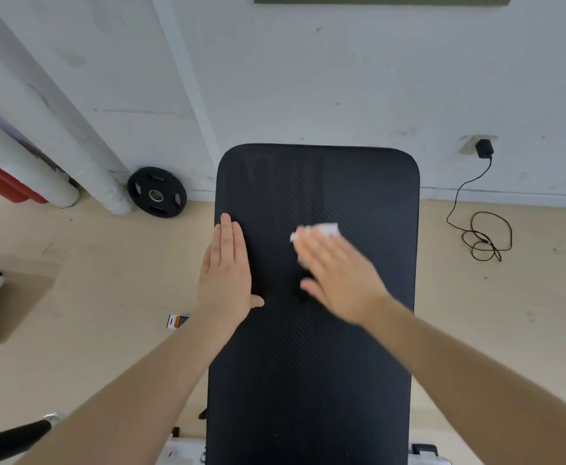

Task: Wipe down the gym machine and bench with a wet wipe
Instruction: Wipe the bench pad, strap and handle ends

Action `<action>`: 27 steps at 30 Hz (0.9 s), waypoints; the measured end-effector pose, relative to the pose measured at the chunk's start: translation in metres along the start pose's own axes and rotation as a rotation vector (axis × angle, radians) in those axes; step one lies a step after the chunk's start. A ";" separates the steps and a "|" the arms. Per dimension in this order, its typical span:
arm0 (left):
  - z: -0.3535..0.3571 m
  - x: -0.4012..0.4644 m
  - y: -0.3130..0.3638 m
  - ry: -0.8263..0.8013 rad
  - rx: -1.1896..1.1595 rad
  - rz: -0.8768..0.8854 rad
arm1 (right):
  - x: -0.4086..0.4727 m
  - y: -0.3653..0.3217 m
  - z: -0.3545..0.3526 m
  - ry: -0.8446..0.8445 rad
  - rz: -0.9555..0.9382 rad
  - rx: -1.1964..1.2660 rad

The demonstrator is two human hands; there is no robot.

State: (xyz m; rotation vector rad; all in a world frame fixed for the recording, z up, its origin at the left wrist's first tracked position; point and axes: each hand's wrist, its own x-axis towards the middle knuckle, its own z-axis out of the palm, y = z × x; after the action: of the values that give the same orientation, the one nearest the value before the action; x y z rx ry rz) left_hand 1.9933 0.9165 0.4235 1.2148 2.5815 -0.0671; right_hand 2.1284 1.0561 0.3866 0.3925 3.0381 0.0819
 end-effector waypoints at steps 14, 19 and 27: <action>0.023 -0.035 0.051 0.009 -0.137 -0.009 | -0.055 0.022 0.013 0.001 -0.006 -0.025; 0.044 -0.038 0.076 -0.032 -0.157 -0.126 | -0.083 0.024 0.032 -0.001 -0.075 -0.063; 0.050 -0.030 0.079 -0.052 -0.150 -0.182 | 0.022 0.114 -0.027 0.178 0.202 0.112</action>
State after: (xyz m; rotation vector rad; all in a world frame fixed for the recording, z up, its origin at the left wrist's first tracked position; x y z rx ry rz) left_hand 2.0836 0.9370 0.3904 0.9131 2.5928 0.0554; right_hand 2.1331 1.1705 0.4192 0.7384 3.1759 -0.0446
